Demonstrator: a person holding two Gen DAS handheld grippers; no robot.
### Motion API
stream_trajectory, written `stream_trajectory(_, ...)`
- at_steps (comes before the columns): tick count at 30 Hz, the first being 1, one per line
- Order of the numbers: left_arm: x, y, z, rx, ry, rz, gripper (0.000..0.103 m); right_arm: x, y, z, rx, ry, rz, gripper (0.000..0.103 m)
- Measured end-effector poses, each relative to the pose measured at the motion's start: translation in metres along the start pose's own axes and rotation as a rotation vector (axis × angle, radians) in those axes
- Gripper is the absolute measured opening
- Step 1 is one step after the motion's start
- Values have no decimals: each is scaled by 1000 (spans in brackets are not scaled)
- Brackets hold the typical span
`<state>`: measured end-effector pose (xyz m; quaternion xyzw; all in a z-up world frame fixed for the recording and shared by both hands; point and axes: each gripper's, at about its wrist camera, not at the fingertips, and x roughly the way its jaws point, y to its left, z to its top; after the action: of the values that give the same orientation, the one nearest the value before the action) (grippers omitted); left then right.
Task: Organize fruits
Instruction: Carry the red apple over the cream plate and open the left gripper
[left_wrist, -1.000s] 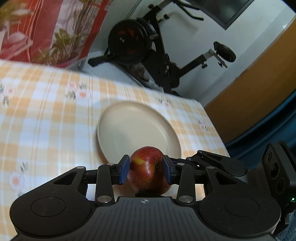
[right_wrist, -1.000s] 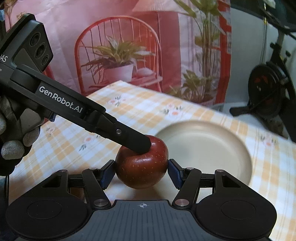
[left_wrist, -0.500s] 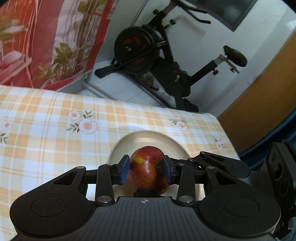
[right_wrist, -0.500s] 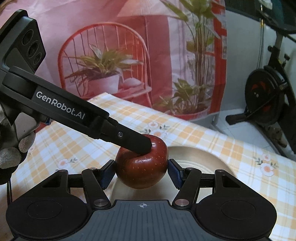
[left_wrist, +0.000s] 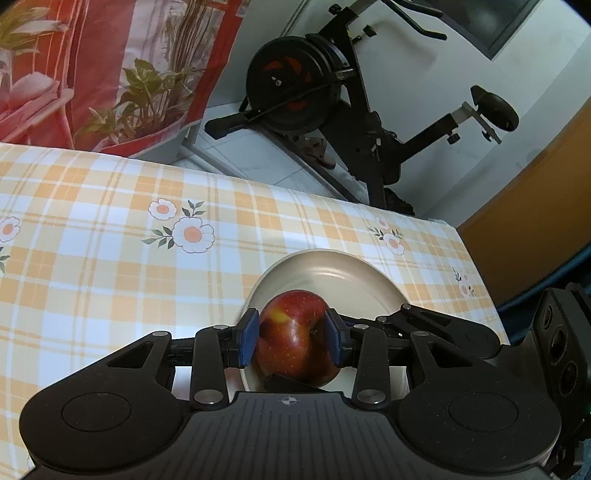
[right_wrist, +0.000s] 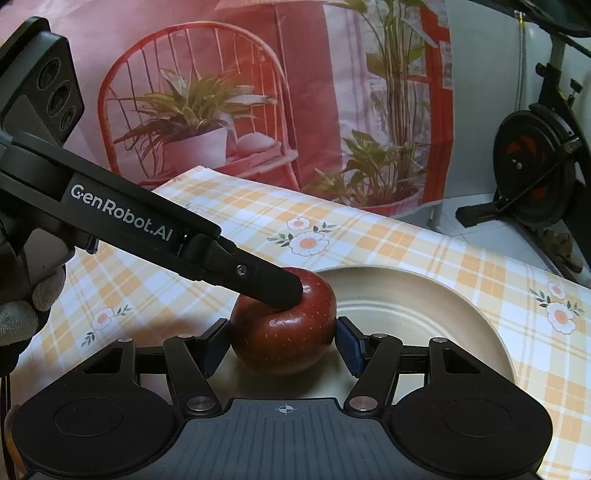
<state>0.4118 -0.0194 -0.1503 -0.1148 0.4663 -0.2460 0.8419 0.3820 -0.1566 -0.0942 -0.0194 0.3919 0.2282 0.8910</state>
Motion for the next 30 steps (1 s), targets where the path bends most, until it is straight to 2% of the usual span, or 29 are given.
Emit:
stream_trajectory(9, -3, 0, 0, 2, -10, 32, 42, 4, 3, 2, 1, -8, -5, 58)
stream_trajectory(12, -3, -2, -1, 18, -11, 64, 43, 4, 6, 3, -5, 2, -19, 59)
stream_trajectory(16, -5, -4, -2, 22, -23, 93, 43, 0, 9, 3, -15, 11, -45, 68)
stream_trajectory(23, -8, -15, -4, 51, -37, 152, 44, -25, 6, -2, -10, 0, -76, 68)
stream_trajectory(30, -19, -28, -15, 104, -50, 198, 43, -67, -3, -22, 84, -67, -137, 68)
